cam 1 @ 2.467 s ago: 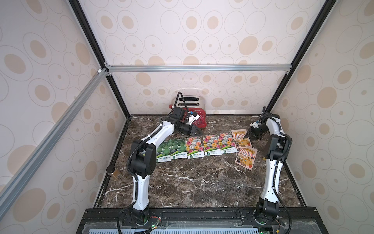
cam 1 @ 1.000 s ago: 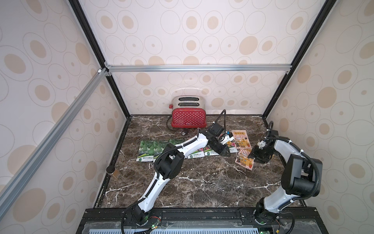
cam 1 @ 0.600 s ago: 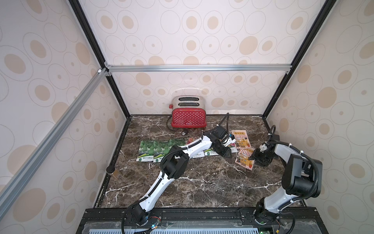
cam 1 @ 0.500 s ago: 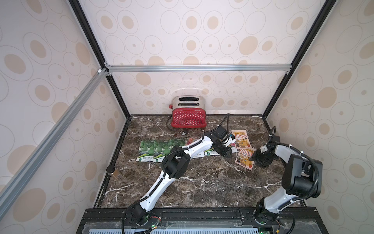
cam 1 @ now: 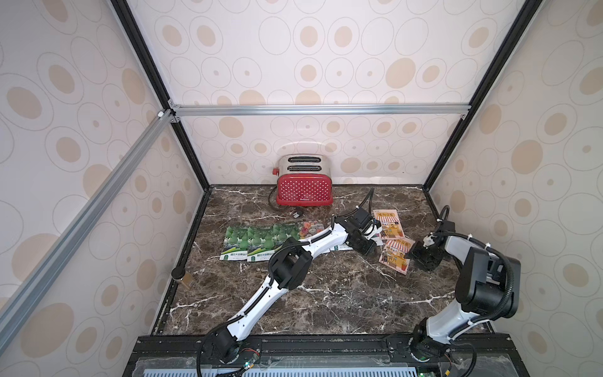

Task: Arrange the seed packets in a row
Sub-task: Pick up the seed packet from the center of the board.

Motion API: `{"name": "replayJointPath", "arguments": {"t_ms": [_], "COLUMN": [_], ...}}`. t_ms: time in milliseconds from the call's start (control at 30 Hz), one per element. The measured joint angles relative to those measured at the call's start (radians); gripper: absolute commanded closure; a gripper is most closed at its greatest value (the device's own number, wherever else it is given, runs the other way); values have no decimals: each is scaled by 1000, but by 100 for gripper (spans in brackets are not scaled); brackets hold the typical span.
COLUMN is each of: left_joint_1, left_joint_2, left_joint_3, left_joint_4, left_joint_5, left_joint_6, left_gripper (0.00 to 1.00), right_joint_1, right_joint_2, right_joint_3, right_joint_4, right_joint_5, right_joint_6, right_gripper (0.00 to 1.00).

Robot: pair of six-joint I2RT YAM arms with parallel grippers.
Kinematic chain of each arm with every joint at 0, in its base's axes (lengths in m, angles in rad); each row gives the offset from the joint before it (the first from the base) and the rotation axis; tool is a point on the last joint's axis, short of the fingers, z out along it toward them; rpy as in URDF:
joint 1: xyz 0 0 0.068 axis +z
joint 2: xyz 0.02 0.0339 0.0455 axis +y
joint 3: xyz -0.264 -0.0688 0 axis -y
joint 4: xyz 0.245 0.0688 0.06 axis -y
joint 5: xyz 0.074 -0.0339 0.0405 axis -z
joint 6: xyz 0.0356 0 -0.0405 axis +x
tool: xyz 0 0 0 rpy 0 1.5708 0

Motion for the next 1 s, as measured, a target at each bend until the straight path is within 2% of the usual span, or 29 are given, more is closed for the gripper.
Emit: {"name": "replayJointPath", "arguments": {"t_ms": [667,1000], "left_joint_1": [-39,-38], "left_joint_2": [69,134], "left_joint_3": [91,184], "left_joint_4": [76,112], "left_joint_5": [-42,-48], "left_joint_6": [-56,-81], "left_gripper": [57,54], "right_joint_1": [0,0], "right_joint_2": [31,41], "right_joint_3": [11,20], "right_joint_4": [55,58], "right_joint_5": [-50,-52], "right_joint_6": [4,3], "right_gripper": [49,51]}}
